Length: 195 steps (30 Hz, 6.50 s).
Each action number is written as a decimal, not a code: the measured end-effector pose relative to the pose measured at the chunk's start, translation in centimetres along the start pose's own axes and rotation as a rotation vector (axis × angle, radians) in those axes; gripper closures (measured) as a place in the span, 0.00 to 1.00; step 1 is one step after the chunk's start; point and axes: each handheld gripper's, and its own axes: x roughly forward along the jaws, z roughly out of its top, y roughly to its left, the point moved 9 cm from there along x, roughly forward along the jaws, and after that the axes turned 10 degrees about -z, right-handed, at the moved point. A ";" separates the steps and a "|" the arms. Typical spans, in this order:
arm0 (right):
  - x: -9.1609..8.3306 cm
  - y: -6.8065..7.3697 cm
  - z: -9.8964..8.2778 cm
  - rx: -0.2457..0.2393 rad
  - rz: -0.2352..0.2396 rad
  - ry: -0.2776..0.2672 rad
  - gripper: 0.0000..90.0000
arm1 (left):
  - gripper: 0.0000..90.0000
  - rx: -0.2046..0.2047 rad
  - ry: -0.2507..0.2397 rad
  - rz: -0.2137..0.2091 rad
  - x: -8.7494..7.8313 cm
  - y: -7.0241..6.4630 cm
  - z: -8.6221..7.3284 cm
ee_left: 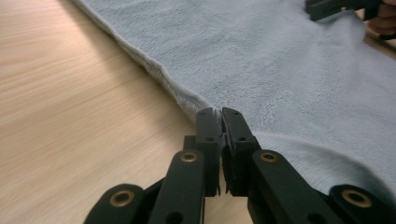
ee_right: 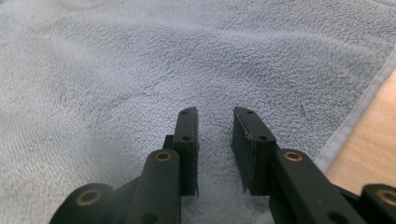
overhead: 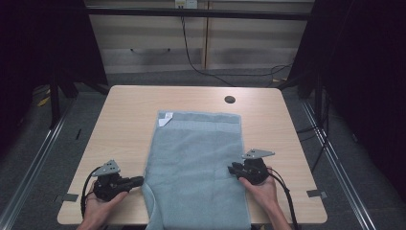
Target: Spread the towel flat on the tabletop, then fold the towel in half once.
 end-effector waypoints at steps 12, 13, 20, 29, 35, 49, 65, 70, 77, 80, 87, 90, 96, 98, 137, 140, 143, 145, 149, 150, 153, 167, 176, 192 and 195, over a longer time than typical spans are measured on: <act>-0.5 0.3 -0.4 -0.029 -0.010 0.011 0.76 | 0.73 0.041 -0.029 -0.033 2.9 -0.1 4.2; -0.5 0.3 -0.5 -0.022 -0.004 0.006 0.76 | 0.73 0.036 -0.007 -0.037 3.8 0.2 4.2; -0.9 0.1 -0.8 -0.008 0.004 -0.007 0.76 | 0.68 0.080 0.122 -0.075 4.6 -1.3 1.0; -1.2 0.3 -1.0 -0.016 0.003 -0.006 0.72 | 0.52 0.196 0.168 -0.104 1.4 -3.4 -2.7; -1.1 0.4 -1.0 -0.014 0.007 -0.002 0.68 | 0.48 0.085 0.111 -0.085 0.6 -1.4 -1.7; 0.4 0.5 0.3 -0.020 0.006 -0.006 0.65 | 0.64 0.096 0.099 -0.001 4.9 1.9 1.8; -1.5 2.3 -1.3 -0.071 0.037 0.027 0.65 | 0.64 0.087 0.099 -0.018 3.0 -0.4 -0.4; -2.3 2.3 -2.0 -0.072 0.061 0.027 0.65 | 0.65 0.076 0.097 -0.034 2.9 -0.6 -0.4; -2.4 1.4 -0.9 -0.031 0.049 -0.003 0.62 | 0.59 0.042 0.056 -0.021 3.1 0.6 1.3; -2.2 0.7 0.0 -0.019 0.037 -0.022 0.62 | 0.58 0.040 0.039 -0.008 3.3 1.2 2.2; 0.1 -1.1 2.3 -0.026 0.009 -0.011 0.62 | 0.57 0.008 0.032 0.023 4.7 3.8 4.3; 1.5 -1.7 2.9 -0.020 -0.008 0.021 0.62 | 0.57 0.001 0.033 0.032 5.7 4.7 5.5; 4.0 -1.8 3.7 -0.029 -0.027 0.042 0.61 | 0.60 0.003 0.066 0.070 7.1 6.1 5.2; 3.9 -1.5 3.5 -0.038 -0.032 0.033 0.61 | 0.60 0.037 0.068 0.071 7.0 5.6 4.8; 3.9 -6.3 5.0 0.041 -0.074 0.041 0.64 | 0.67 0.062 0.091 -0.058 3.2 -0.5 -0.4; 4.4 -6.9 5.2 0.029 -0.107 0.055 0.65 | 0.66 0.053 0.095 -0.059 3.1 -0.4 -0.2; 4.5 -7.4 4.9 0.025 -0.126 0.073 0.67 | 0.63 0.040 0.075 -0.046 2.7 0.2 0.4; 4.7 -7.5 4.5 0.024 -0.123 0.079 0.67 | 0.62 0.024 0.053 -0.045 2.2 0.7 1.0; 4.5 -7.2 4.1 0.024 -0.125 0.072 0.73 | 0.60 0.021 0.033 -0.010 1.0 2.5 2.4; 4.5 -7.0 4.1 0.016 -0.118 0.070 0.79 | 0.59 0.008 0.024 -0.003 0.8 3.1 2.8; 4.5 -6.4 4.1 0.012 -0.091 0.063 0.92 | 0.57 0.001 0.024 0.050 1.0 5.5 4.4; 3.8 -6.5 4.5 0.021 -0.067 0.029 0.94 | 0.55 -0.112 -0.016 0.101 5.0 11.1 6.9; 3.8 -6.3 4.4 0.039 -0.060 0.019 0.94 | 0.58 -0.020 0.046 0.105 7.5 9.9 7.1; -0.5 -5.1 7.8 0.032 0.004 -0.115 0.95 | 0.96 -0.004 -0.063 -0.045 3.8 6.3 9.4; -2.3 -4.8 9.9 0.027 0.014 -0.176 0.95 | 0.96 0.015 -0.099 -0.043 2.4 5.7 11.0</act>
